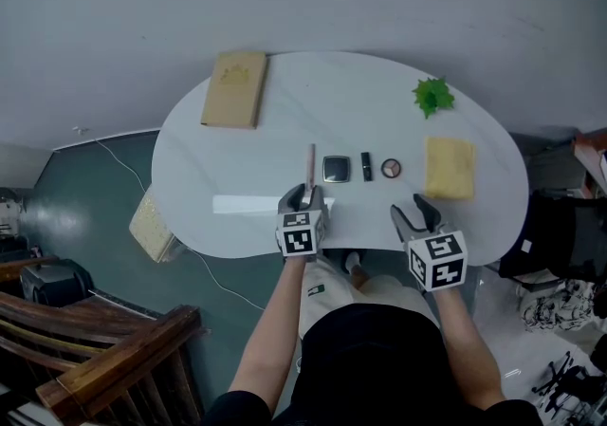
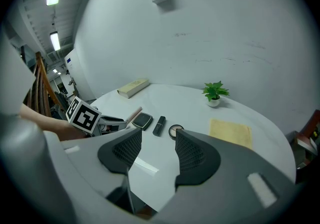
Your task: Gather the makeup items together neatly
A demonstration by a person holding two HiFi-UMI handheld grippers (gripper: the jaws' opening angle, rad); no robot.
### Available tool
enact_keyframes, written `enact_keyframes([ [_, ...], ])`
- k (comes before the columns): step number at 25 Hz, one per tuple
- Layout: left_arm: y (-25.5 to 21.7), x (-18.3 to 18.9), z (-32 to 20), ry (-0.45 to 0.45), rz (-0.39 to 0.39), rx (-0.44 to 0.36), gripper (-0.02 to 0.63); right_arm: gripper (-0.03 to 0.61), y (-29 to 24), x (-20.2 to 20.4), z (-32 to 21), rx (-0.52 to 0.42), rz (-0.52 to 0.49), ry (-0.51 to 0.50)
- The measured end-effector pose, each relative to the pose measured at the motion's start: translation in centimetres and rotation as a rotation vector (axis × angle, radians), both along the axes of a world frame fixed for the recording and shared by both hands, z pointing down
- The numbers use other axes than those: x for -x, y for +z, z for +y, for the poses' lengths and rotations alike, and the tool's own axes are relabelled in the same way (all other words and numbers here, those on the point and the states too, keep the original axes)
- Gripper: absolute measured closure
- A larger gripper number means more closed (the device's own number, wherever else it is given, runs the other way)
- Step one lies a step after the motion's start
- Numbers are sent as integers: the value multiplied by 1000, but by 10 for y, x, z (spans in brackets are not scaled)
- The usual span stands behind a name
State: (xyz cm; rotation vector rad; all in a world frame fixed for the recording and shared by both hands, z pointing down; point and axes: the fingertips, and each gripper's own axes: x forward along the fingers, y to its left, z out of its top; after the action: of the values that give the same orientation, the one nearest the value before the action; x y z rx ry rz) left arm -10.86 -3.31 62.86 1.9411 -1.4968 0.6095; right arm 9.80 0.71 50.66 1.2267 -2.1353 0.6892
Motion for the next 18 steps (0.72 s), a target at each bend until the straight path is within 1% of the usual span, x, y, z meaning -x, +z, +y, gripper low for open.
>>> enact_keyframes([
  [4, -2, 0, 0, -4, 12, -21, 479, 356, -3, 0, -1, -8, -5, 1],
  [8, -8, 1, 7, 0, 12, -26, 478, 356, -6, 0, -3, -20, -18, -2],
  [18, -78, 4, 26, -13, 29, -113, 489, 357, -23, 12, -9, -68, -84, -47],
])
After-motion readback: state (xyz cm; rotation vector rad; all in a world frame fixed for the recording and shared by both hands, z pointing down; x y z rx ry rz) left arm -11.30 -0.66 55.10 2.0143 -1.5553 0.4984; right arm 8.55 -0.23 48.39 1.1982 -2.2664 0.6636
